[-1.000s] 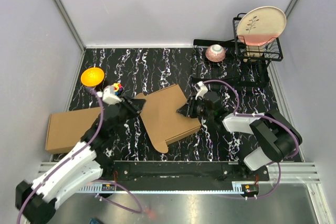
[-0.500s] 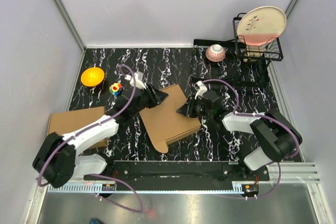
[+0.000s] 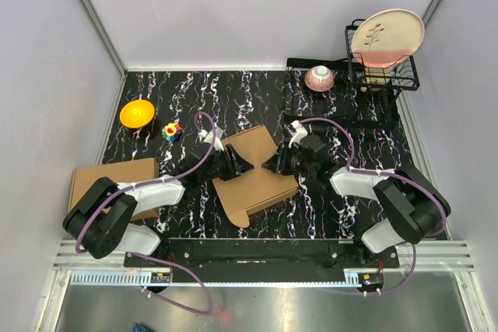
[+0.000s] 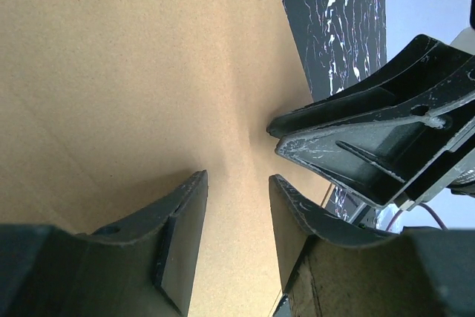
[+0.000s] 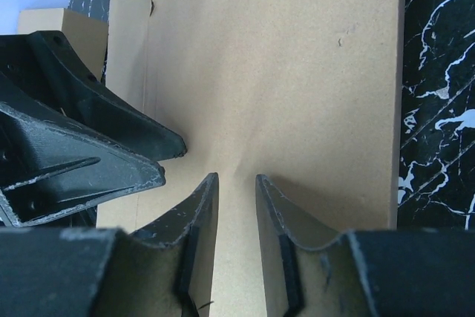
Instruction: Fold the paper box
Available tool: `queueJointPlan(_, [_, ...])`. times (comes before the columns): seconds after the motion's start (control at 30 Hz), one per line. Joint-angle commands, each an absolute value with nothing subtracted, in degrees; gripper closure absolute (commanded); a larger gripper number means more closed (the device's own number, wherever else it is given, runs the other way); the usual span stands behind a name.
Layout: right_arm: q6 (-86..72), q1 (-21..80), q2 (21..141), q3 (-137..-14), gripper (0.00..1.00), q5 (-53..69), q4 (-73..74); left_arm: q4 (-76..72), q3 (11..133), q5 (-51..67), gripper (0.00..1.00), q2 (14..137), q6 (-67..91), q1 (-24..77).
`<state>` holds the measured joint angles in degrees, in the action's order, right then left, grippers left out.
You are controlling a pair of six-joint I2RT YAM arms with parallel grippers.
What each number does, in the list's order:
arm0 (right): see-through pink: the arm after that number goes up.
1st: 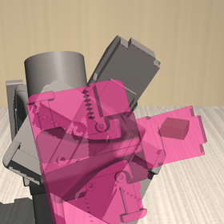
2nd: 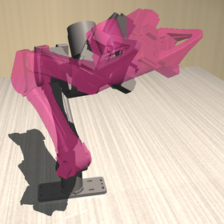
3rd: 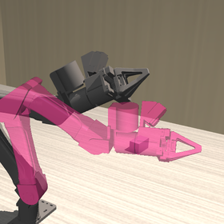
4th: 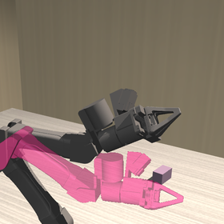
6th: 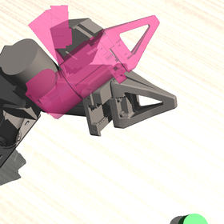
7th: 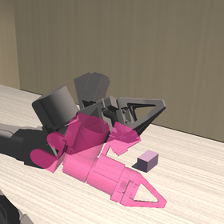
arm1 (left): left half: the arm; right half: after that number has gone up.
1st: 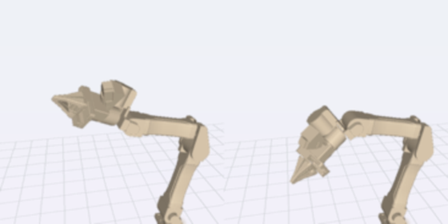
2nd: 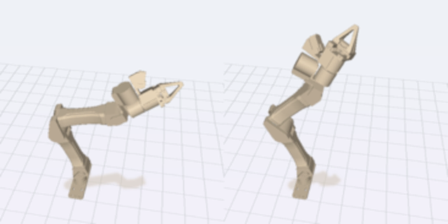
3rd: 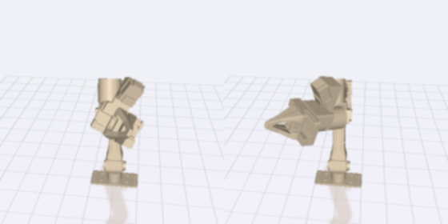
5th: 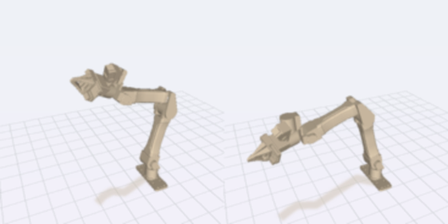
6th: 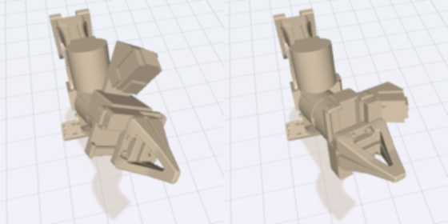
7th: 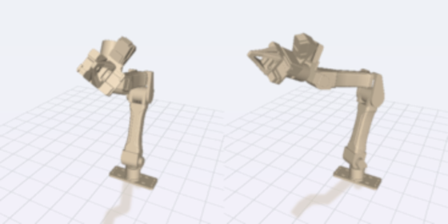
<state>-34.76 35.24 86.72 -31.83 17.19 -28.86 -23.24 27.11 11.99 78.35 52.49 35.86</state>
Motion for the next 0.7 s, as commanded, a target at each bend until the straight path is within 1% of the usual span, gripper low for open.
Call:
queueJointPlan(0.0, [-32.96,35.86,85.35,-30.32,0.66,14.68,-18.72,-19.78,24.44,10.11,0.55,80.16,51.86,35.95])
queueJointPlan(0.03, [-32.87,35.77,84.38,-30.58,0.63,12.76,-17.76,-19.17,24.35,9.76,0.55,80.16,51.86,35.86])
queueJointPlan(0.1, [-31.48,35.77,81.23,-32.42,0.62,9.6,-14.26,-18.2,24.17,8.97,0.55,79.89,51.59,35.86])
queueJointPlan(0.13, [-30.59,35.68,80.52,-33.39,0.6,6.1,-12.85,-17.93,24.26,8.79,0.55,79.37,51.42,35.86])
queueJointPlan(0.23, [-27.52,34.28,80.33,-37.78,0.6,2.91,-8.36,-17.14,24.26,7.91,0.55,78.32,51.15,35.86])
queueJointPlan(0.4, [-25.14,31.3,81.83,-42.62,0.63,0.88,-6.42,-15.82,24.43,6.59,0.55,75.86,50.8,35.86])
queueJointPlan(0.47, [-24.87,31.11,80.87,-42.98,0.64,0.53,-6.15,-15.82,24.87,6.16,0.54,72.79,50.1,35.86])
queueJointPlan(0.57, [-25.31,31.2,77.97,-42.19,0.62,0.35,-5.8,-13.02,27.59,3.53,0.53,68.39,47.91,35.86])
queueJointPlan(0.67, [-25.66,31.2,74.54,-41.4,0.58,-0.95,-3.52,-8.71,32.33,0.72,0.52,65.75,45.54,35.42])
